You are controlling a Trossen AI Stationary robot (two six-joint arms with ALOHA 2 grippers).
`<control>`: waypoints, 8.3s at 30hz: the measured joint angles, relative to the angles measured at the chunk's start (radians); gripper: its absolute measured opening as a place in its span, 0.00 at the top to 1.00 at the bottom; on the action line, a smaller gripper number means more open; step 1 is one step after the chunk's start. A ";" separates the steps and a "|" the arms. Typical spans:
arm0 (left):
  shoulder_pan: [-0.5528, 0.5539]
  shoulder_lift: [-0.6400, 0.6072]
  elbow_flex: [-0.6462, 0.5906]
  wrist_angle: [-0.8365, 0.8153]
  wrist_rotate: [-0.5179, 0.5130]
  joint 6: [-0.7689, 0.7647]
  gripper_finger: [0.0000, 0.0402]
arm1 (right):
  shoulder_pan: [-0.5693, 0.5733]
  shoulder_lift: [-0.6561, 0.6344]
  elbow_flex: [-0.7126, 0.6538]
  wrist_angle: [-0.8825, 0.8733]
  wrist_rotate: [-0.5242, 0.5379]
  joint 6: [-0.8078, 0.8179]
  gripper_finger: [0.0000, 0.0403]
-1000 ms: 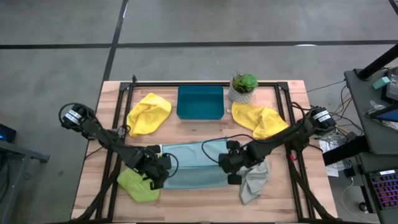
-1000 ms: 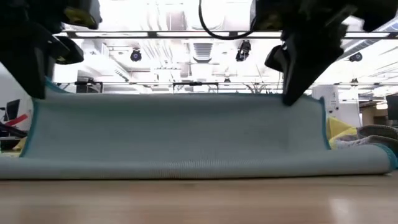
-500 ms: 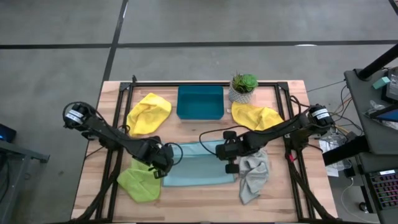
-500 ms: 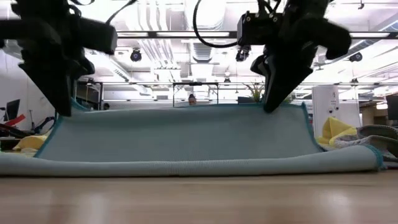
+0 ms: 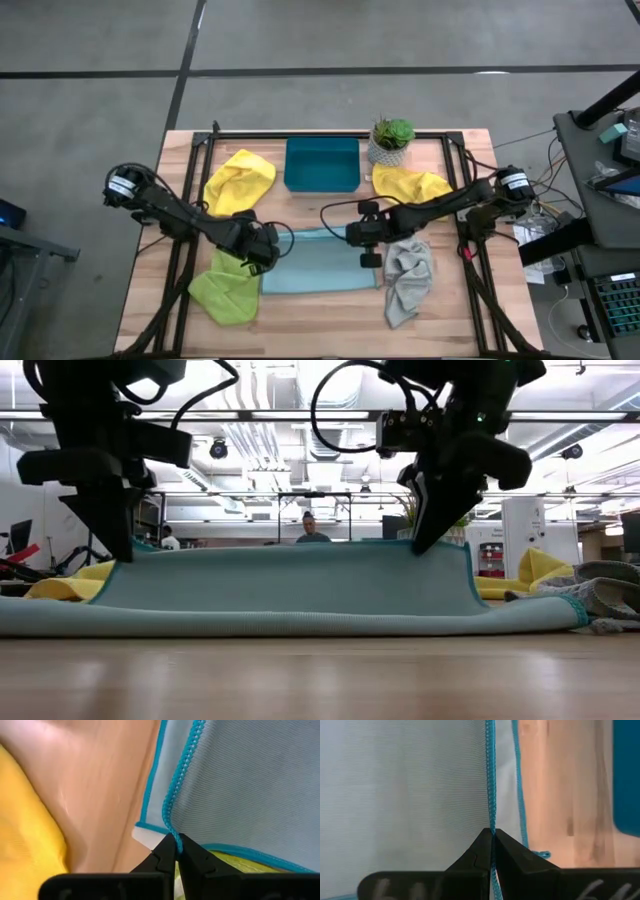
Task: Fold microfiber towels
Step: Fold the blue microfiber cloth
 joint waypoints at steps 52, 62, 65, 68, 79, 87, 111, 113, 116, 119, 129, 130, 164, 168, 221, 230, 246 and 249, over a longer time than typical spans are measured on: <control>0.071 0.000 -0.053 0.032 -0.134 -0.003 0.74 | -0.081 0.000 -0.012 0.074 0.048 -0.021 0.75; 0.027 -0.002 -0.003 0.121 0.008 0.048 0.63 | 0.032 -0.002 -0.041 0.092 0.036 0.125 0.81; -0.017 -0.001 -0.005 0.249 0.071 0.093 0.66 | 0.096 -0.002 -0.058 0.143 0.036 0.162 0.84; -0.064 0.002 -0.006 0.324 0.112 0.104 0.69 | 0.148 -0.003 -0.069 0.185 0.034 0.225 0.86; -0.138 0.002 -0.013 0.539 0.140 0.010 0.69 | 0.250 -0.003 -0.068 0.204 -0.060 0.580 0.72; -0.152 0.002 -0.019 0.562 -0.015 0.024 0.64 | 0.241 -0.003 -0.068 0.082 -0.084 0.842 0.57; -0.147 0.121 -0.028 0.610 -0.098 0.049 0.64 | 0.062 -0.008 -0.282 0.320 -0.113 0.884 0.29; -0.147 0.121 -0.026 0.611 -0.099 0.049 0.64 | 0.062 -0.008 -0.289 0.349 -0.119 0.889 0.30; -0.147 0.120 -0.027 0.610 -0.099 0.049 0.64 | 0.062 -0.007 -0.292 0.369 -0.124 0.893 0.31; -0.147 0.120 -0.029 0.610 -0.099 0.049 0.64 | 0.063 -0.006 -0.292 0.390 -0.133 0.894 0.33; -0.147 0.119 -0.030 0.610 -0.099 0.049 0.64 | 0.070 -0.032 -0.293 0.279 -0.199 0.902 0.38; -0.147 0.119 -0.031 0.610 -0.099 0.049 0.64 | 0.070 -0.038 -0.294 0.265 -0.199 0.901 0.38; -0.147 0.119 -0.031 0.609 -0.099 0.050 0.64 | 0.072 -0.034 -0.323 0.435 -0.100 0.894 0.78; -0.147 0.119 -0.031 0.610 -0.099 0.050 0.64 | 0.072 -0.040 -0.323 0.433 -0.099 0.874 0.87; -0.220 0.047 -0.270 0.749 -0.056 -0.056 0.64 | -0.055 0.372 0.347 0.383 -0.267 0.516 0.98; -0.220 0.047 -0.270 0.768 -0.060 -0.056 0.64 | -0.064 0.459 0.432 0.381 -0.271 0.494 0.94; -0.219 0.046 -0.270 0.776 -0.059 -0.056 0.64 | -0.071 0.459 0.436 0.382 -0.268 0.446 0.61; -0.219 0.045 -0.268 0.774 -0.043 -0.056 0.64 | -0.074 0.459 0.436 0.380 -0.268 0.433 0.55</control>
